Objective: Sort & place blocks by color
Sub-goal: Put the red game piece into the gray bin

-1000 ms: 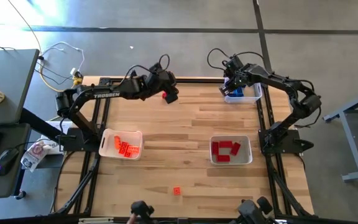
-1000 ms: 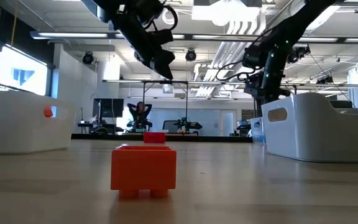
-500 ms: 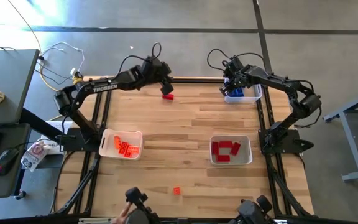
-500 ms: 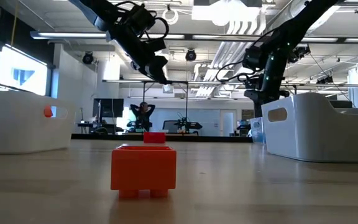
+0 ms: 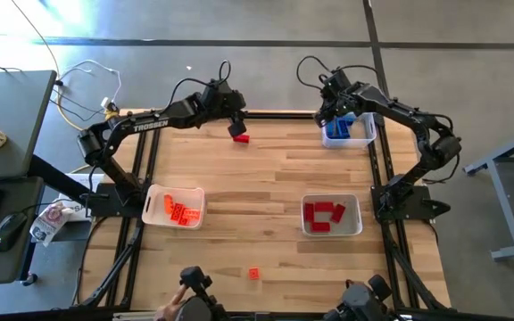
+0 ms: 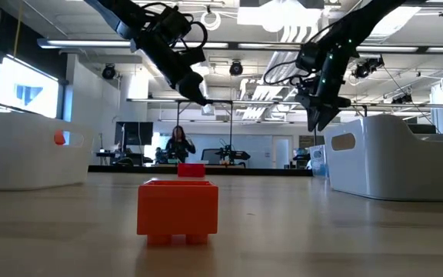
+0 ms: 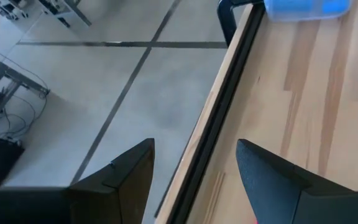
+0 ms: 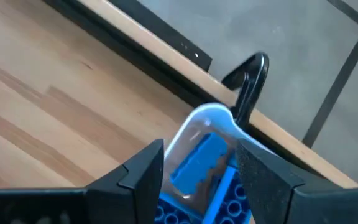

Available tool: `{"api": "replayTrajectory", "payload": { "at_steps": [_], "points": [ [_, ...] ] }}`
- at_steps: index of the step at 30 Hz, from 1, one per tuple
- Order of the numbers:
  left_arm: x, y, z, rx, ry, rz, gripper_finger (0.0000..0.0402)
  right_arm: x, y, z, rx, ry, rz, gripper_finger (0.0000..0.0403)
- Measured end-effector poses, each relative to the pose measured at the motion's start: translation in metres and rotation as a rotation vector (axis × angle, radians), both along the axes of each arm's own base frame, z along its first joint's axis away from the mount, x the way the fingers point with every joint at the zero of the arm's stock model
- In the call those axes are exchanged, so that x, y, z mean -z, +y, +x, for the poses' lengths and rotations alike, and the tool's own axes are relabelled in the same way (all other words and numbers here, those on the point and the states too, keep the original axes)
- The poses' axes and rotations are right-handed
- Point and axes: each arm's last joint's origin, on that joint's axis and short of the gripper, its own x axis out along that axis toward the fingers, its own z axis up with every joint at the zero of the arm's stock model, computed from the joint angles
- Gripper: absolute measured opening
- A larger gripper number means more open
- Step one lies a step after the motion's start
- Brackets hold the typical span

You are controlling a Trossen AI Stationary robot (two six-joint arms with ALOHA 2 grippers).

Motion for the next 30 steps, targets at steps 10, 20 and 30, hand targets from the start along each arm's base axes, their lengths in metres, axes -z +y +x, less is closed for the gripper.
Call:
{"api": "replayTrajectory", "payload": {
  "at_steps": [10, 20, 30],
  "points": [
    [-0.025, 0.017, -0.011, -0.047, 0.013, 0.007, 0.0211, -0.004, 0.000, 0.002, 0.001, -0.047, 0.018, 0.0185],
    [-0.032, 0.025, -0.020, 0.023, 0.054, -0.005, 0.0211, -0.004, 0.001, 0.004, 0.012, -0.056, 0.023, 0.0185],
    [0.014, 0.036, -0.009, 0.227, 0.166, -0.147, 0.0211, -0.004, 0.013, 0.017, -0.048, -0.054, 0.024, 0.0185]
  ]
}}
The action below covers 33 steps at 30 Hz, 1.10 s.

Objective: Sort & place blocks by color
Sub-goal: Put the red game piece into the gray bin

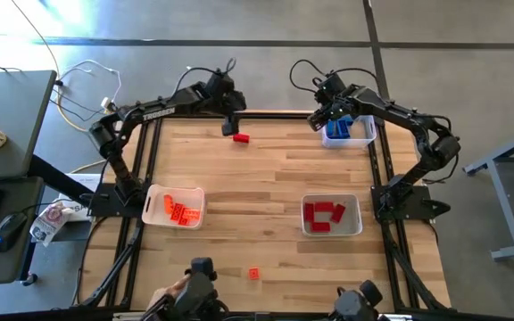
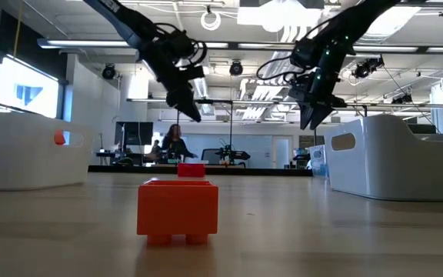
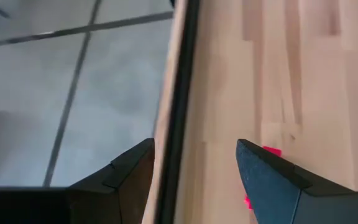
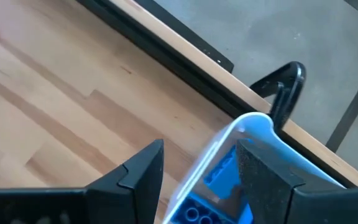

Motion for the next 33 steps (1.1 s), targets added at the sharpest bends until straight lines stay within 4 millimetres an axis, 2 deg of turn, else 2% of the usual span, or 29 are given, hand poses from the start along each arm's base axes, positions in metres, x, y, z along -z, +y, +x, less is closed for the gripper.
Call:
{"api": "replayTrajectory", "payload": {
  "at_steps": [9, 33],
  "points": [
    [0.042, 0.005, 0.013, 0.039, 0.091, -0.097, 0.0211, 0.000, 0.010, 0.010, -0.067, 0.011, -0.007, 0.0185],
    [0.116, 0.010, 0.022, 0.055, 0.233, -0.278, 0.0211, 0.000, 0.012, 0.012, -0.076, 0.011, -0.008, 0.0185]
  ]
}}
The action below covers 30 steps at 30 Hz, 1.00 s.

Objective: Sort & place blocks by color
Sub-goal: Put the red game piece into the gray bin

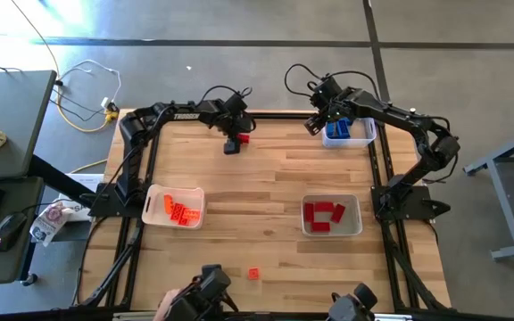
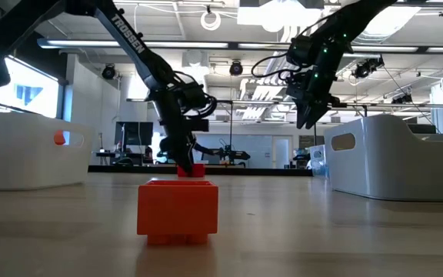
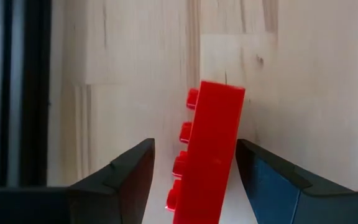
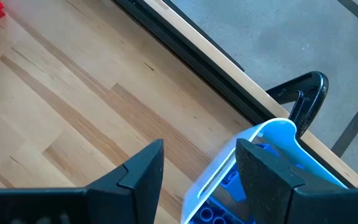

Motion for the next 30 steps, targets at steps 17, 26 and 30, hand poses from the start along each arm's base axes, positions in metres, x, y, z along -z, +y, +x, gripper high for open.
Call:
{"api": "replayTrajectory", "payload": {
  "at_steps": [17, 26, 30],
  "points": [
    [0.004, -0.008, 0.003, -0.013, -0.009, -0.089, 0.0064, 0.002, 0.033, 0.024, -0.210, -0.059, 0.132, 0.0185],
    [0.003, -0.033, 0.024, 0.065, -0.057, -0.163, 0.0064, 0.000, 0.069, 0.051, -0.442, -0.122, 0.181, 0.0185],
    [0.003, -0.048, 0.036, 0.106, -0.059, -0.167, 0.0064, 0.000, 0.087, 0.061, -0.554, -0.115, 0.162, 0.0185]
  ]
}}
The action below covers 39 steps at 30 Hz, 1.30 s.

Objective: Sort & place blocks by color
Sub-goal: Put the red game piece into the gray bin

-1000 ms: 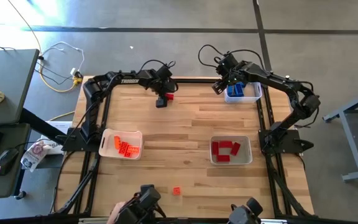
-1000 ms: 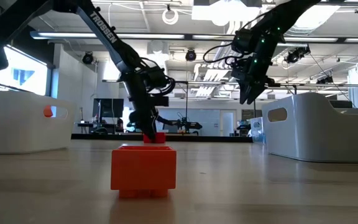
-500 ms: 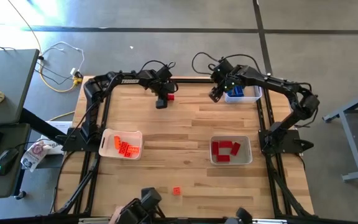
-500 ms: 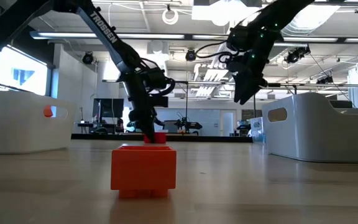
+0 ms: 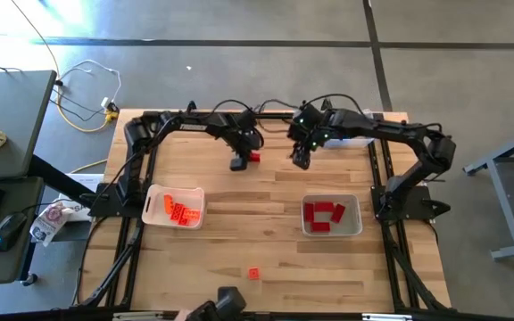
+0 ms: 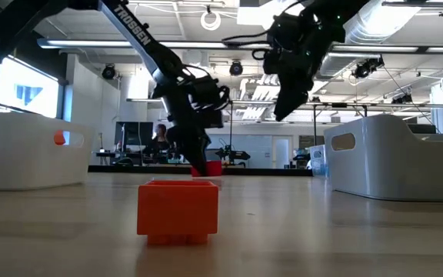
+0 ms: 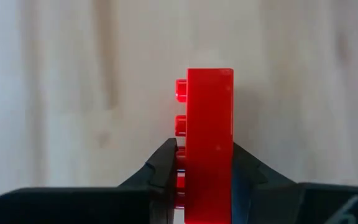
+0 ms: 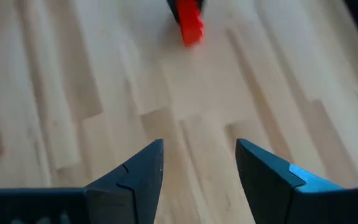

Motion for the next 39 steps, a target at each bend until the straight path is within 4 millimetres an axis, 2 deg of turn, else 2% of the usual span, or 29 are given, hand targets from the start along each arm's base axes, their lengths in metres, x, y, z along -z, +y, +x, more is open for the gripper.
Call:
{"api": "replayTrajectory", "payload": {
  "at_steps": [6, 11, 16, 23, 31, 39],
  "points": [
    [-0.003, -0.018, 0.016, 0.021, -0.033, 0.007, 0.0064, 0.000, 0.027, 0.013, -0.146, -0.008, -0.034, 0.0185],
    [-0.016, -0.034, 0.027, 0.038, -0.077, 0.018, 0.0064, 0.000, 0.048, 0.019, -0.229, -0.009, -0.043, 0.0185],
    [-0.037, -0.052, 0.037, 0.060, -0.149, 0.050, 0.0064, -0.001, 0.064, 0.025, -0.293, -0.027, -0.063, 0.0185],
    [-0.059, -0.081, 0.052, 0.107, -0.245, 0.072, 0.0064, -0.005, 0.075, 0.034, -0.276, -0.052, -0.191, 0.0185],
    [-0.066, -0.104, 0.062, 0.065, -0.259, 0.135, 0.0068, -0.005, 0.088, 0.037, -0.309, -0.066, -0.183, 0.0185],
    [-0.068, -0.128, 0.073, 0.082, -0.299, 0.120, 0.0067, -0.004, 0.097, 0.037, -0.276, -0.047, -0.181, 0.0185]
  ]
}}
